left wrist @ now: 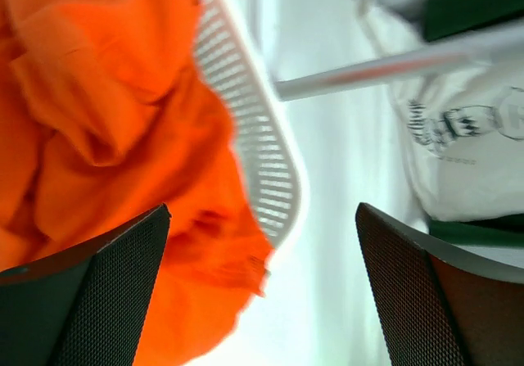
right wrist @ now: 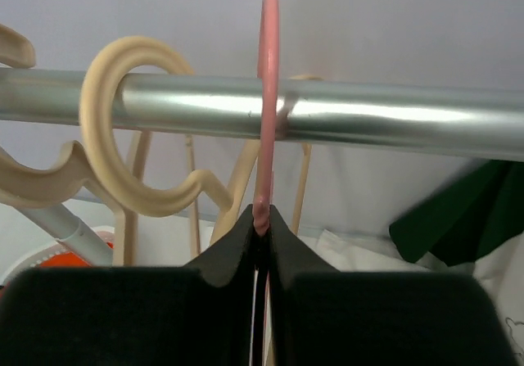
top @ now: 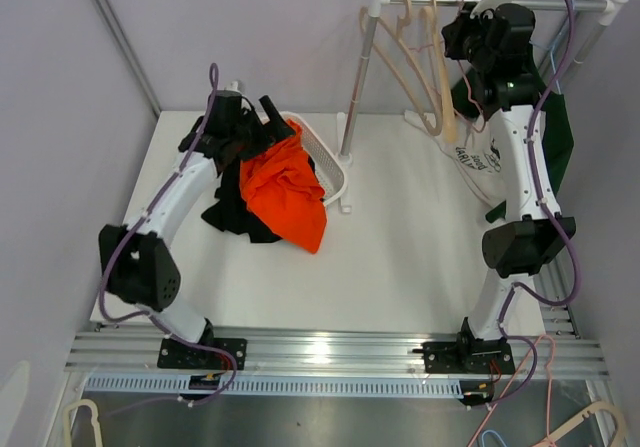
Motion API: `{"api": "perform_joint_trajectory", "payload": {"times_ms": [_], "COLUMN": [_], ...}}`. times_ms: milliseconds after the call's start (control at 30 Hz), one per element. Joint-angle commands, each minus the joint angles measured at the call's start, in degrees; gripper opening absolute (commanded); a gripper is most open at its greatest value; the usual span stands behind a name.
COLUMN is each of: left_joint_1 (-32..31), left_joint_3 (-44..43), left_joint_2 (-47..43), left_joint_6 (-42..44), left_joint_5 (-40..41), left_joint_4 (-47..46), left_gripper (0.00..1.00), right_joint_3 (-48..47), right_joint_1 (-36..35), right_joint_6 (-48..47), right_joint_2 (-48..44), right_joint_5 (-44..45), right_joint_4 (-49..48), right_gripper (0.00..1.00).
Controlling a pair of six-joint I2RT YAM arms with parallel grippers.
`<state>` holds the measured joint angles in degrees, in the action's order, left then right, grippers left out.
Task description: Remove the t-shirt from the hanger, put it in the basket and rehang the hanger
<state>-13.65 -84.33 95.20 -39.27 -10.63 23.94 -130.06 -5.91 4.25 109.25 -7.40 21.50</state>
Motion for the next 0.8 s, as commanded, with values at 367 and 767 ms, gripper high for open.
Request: {"api": "perform_joint_trajectory", "payload": {"times_ms": [367,767], "left_joint_1": [-11.9,-20.0], "left_joint_3": [-2.8,2.9], "left_joint_2": [-21.2,-29.6], "left_joint_6": [10.0,12.0], "left_joint_5": [17.1,11.2], "left_joint_4": [3.7,-0.5], "left_gripper": [1.00,1.00], "right_joint_3": [3.5,-4.1], "right_joint_1": [2.0,14.7], "right_joint_6": [-1.0,3.0], "right_joint_2": [-9.7,-12.8], "right_joint_5": [6.1,11.3], "right_joint_4": [3.1,15.7], "right_gripper": [0.58,0.71]}}
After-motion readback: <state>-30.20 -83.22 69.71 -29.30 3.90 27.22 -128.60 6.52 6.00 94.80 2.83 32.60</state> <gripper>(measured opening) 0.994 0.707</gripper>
